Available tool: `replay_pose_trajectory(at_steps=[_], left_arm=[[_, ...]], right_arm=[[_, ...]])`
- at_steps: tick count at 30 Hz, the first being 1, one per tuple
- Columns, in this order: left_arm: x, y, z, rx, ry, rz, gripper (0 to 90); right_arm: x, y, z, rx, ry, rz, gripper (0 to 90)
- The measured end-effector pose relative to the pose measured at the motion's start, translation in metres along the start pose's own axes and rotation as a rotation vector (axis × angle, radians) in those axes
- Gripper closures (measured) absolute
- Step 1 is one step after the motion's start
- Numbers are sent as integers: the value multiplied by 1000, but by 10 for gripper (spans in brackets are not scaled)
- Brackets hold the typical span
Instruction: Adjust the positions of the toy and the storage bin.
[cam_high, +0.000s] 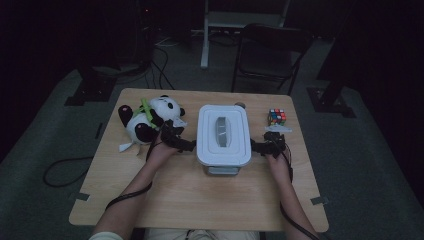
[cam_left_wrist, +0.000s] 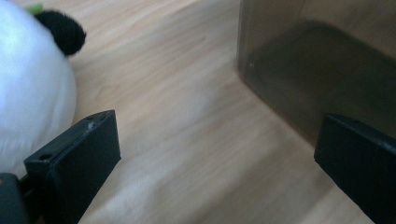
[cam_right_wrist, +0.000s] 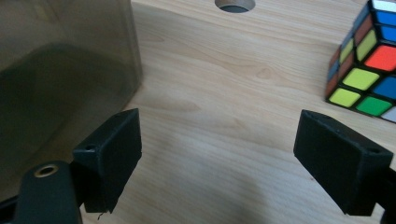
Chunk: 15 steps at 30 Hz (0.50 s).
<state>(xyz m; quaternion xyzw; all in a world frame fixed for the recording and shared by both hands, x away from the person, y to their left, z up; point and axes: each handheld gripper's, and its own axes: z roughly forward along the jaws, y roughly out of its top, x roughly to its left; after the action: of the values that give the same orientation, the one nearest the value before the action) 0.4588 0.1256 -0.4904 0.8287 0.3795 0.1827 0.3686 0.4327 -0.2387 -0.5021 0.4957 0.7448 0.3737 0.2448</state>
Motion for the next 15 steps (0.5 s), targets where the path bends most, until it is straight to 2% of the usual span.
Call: replay_pose_trajectory(at_steps=[6, 9, 13, 15], left_arm=[[0, 9, 6, 4, -8, 10, 9], [0, 12, 7, 5, 6, 16, 9], [-1, 16, 9, 14, 0, 24, 9], [-1, 17, 9, 19, 2, 31, 9]], right_arm=[[4, 7, 5, -22, 25, 17, 145], [7, 10, 5, -25, 35, 15, 145], [13, 13, 4, -34, 75, 5, 153], [16, 15, 2, -33, 44, -10, 153]])
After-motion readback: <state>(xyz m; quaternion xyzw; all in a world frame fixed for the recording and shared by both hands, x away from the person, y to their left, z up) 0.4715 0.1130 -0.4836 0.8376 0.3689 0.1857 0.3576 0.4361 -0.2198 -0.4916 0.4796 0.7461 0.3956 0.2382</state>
